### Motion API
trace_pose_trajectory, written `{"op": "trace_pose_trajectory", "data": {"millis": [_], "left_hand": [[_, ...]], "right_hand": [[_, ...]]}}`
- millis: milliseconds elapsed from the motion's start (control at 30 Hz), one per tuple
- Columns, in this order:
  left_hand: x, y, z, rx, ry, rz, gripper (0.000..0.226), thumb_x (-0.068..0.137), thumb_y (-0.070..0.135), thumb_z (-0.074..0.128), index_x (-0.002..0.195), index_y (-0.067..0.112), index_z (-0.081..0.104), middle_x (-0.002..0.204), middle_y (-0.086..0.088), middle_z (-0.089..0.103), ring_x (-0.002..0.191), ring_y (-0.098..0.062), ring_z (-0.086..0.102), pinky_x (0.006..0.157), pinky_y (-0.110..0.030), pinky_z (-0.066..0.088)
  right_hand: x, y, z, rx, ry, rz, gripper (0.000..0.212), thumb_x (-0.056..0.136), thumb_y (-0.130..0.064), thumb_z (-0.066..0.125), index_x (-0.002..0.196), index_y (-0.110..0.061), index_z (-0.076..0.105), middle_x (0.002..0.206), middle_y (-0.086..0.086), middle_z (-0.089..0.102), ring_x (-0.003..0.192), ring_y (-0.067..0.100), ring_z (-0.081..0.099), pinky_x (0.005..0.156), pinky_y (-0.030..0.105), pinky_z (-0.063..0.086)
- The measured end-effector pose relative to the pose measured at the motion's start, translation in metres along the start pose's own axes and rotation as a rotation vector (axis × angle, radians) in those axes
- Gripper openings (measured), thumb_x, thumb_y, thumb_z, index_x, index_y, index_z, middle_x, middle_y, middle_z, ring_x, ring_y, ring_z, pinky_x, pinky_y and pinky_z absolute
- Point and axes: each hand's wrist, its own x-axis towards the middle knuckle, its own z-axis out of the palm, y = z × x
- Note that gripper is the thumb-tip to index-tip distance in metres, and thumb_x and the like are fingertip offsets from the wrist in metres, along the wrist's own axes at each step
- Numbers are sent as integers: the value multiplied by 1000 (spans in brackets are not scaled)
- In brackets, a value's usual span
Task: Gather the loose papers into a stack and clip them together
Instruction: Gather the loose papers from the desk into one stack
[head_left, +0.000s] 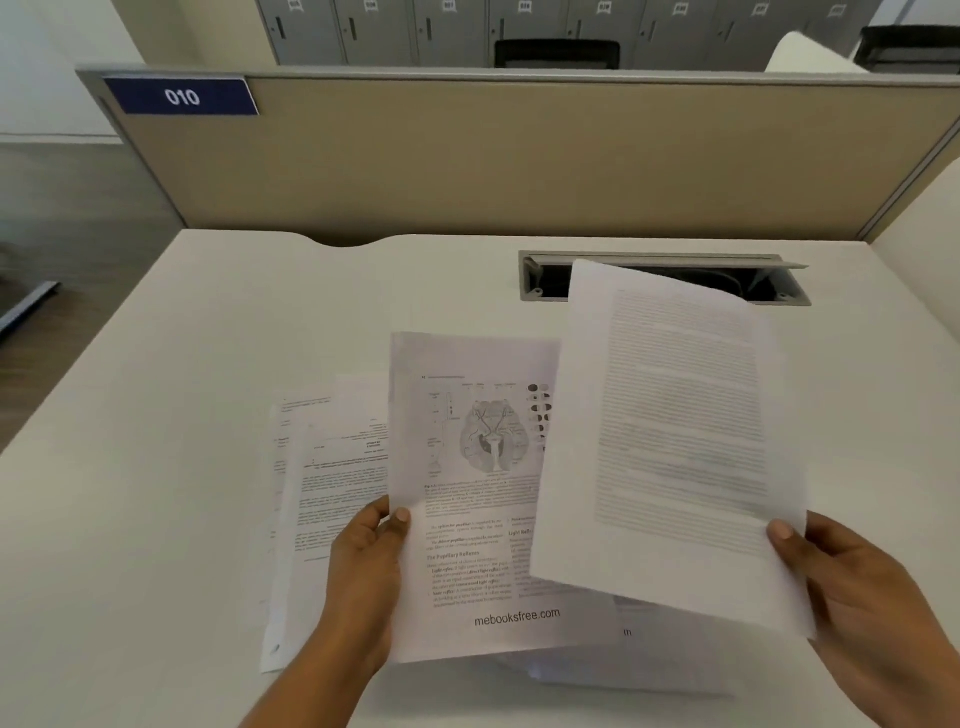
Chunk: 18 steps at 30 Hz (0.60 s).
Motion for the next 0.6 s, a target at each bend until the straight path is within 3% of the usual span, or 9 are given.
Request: {"op": "trace_pose_trajectory", "data": {"millis": [167,300,400,533,600], "left_hand": [[-3,0,4,1,-31,5,20,104,17,52,109,20,71,97,0,82,87,-25,77,67,-35,60],[-9,5,8,-26,-84,-3,17,102,15,58,106,23,72,95,-1,82,82,-26,79,66,-38,65],[-15,9,8,-50,-126,-20,20,102,14,56,107,23,73,95,-4,82,86,-32,78,73,-46,65],[-22,13,5,-81,-164,-48,22,102,14,55,107,24,74,100,-5,82,91,-33,78,79,-50,64],[-25,14,4,-68,-172,-51,21,103,17,55,109,24,74,102,-6,82,94,-33,77,83,-51,63]], "right_hand": [[-7,20,42,-97,-61,-15,39,67,-16,69,102,2,68,89,16,79,72,22,76,63,26,62],[-12,33,64,-154,-87,-19,15,81,-4,70,96,-1,72,86,14,79,73,22,77,63,30,62],[-12,37,69,-264,-45,-64,11,83,-5,72,92,-8,75,87,6,80,78,23,76,69,33,57],[-8,40,72,-404,-5,-111,26,79,-19,78,102,-25,70,100,-2,76,88,33,70,77,46,60],[-8,36,74,-350,-81,-61,32,83,-21,74,113,-24,65,108,-3,75,92,27,73,79,42,59]]}}
